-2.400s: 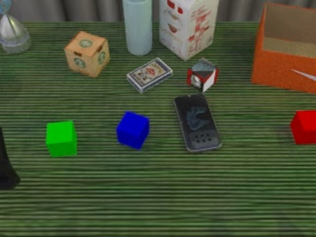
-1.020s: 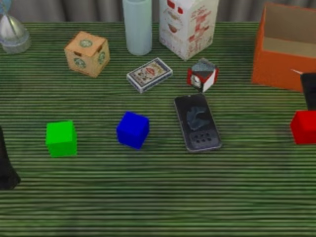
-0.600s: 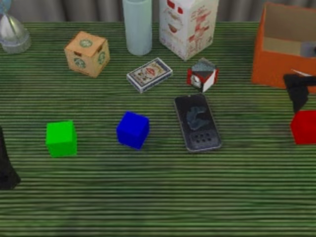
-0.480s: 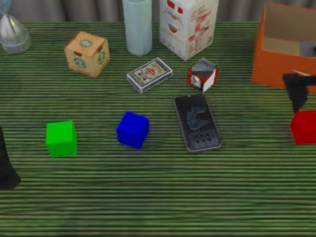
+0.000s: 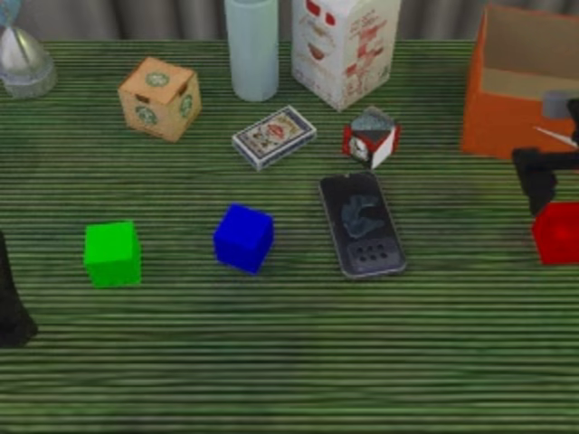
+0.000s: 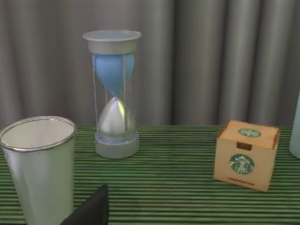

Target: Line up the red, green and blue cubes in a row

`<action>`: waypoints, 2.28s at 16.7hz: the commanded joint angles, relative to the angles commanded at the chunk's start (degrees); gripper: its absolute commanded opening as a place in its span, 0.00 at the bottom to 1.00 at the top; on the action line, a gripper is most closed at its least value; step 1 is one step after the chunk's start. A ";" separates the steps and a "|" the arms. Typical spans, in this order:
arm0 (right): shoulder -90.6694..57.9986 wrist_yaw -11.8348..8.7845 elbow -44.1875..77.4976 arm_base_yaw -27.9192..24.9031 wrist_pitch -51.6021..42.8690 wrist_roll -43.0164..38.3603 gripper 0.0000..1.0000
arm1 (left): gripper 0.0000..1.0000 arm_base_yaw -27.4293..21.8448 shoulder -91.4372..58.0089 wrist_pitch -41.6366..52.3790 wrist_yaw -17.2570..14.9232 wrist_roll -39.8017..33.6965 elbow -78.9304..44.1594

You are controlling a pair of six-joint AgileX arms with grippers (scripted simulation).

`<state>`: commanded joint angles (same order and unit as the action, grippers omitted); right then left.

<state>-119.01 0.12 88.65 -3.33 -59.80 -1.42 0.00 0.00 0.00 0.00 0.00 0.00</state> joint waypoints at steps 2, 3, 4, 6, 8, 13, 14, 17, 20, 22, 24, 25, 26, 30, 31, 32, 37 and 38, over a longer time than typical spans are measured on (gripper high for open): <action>-1.96 0.02 -2.75 -0.05 5.16 -0.11 1.00 | 1.00 0.00 0.00 0.00 0.00 0.00 0.00; -2.94 0.02 -4.21 -0.08 7.85 -0.16 1.00 | 1.00 0.00 0.00 0.00 0.00 0.00 0.00; -3.86 0.03 -5.54 -0.12 10.15 -0.20 1.00 | 1.00 0.00 0.00 0.00 0.00 0.00 0.00; -5.28 0.04 -7.34 -0.17 12.94 -0.27 1.00 | 1.00 0.00 0.00 0.00 0.00 0.00 0.00; -5.59 0.05 -7.67 -0.19 13.42 -0.29 1.00 | 1.00 0.00 0.00 0.00 0.00 0.00 0.00; -5.59 0.05 -7.67 -0.19 13.42 -0.29 0.77 | 1.00 0.00 0.00 0.00 0.00 0.00 0.00; -5.59 0.05 -7.67 -0.19 13.42 -0.29 0.70 | 1.00 0.00 0.00 0.00 0.00 0.00 0.00; -5.59 0.05 -7.67 -0.19 13.42 -0.29 0.47 | 1.00 0.00 0.00 0.00 0.00 0.00 0.00; -5.59 0.05 -7.67 -0.19 13.42 -0.29 0.25 | 1.00 0.00 0.00 0.00 0.00 0.00 0.00; -5.59 0.05 -7.67 -0.19 13.42 -0.29 0.10 | 1.00 0.00 0.00 0.00 0.00 0.00 0.00; -5.59 0.05 -7.67 -0.19 13.42 -0.29 0.00 | 1.00 0.00 0.00 0.00 0.00 0.00 0.00; -5.59 0.05 -7.67 -0.19 13.42 -0.29 0.00 | 1.00 0.00 0.00 0.00 0.00 0.00 0.00; -5.59 0.05 -7.67 -0.19 13.42 -0.29 0.00 | 1.00 0.00 0.00 0.00 0.00 0.00 0.00; -5.59 0.05 -7.67 -0.19 13.42 -0.29 0.00 | 1.00 0.00 0.00 0.00 0.00 0.00 0.00; -5.59 0.05 -7.67 -0.19 13.42 -0.29 0.00 | 1.00 0.00 0.00 0.00 0.00 0.00 0.00; -4.18 0.08 -7.20 -0.05 12.90 -0.33 0.00 | 1.00 0.00 0.00 0.00 0.00 0.00 0.00; -1.95 0.02 -3.22 -0.34 6.50 -0.21 0.00 | 1.00 0.00 0.00 0.00 0.00 0.00 0.00; -1.14 0.01 -1.99 -0.39 4.17 -0.21 0.00 | 1.00 0.00 0.00 0.00 0.00 0.00 0.00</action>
<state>-120.15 0.13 86.66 -3.72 -55.63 -1.63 0.00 0.00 0.00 0.00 0.00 0.00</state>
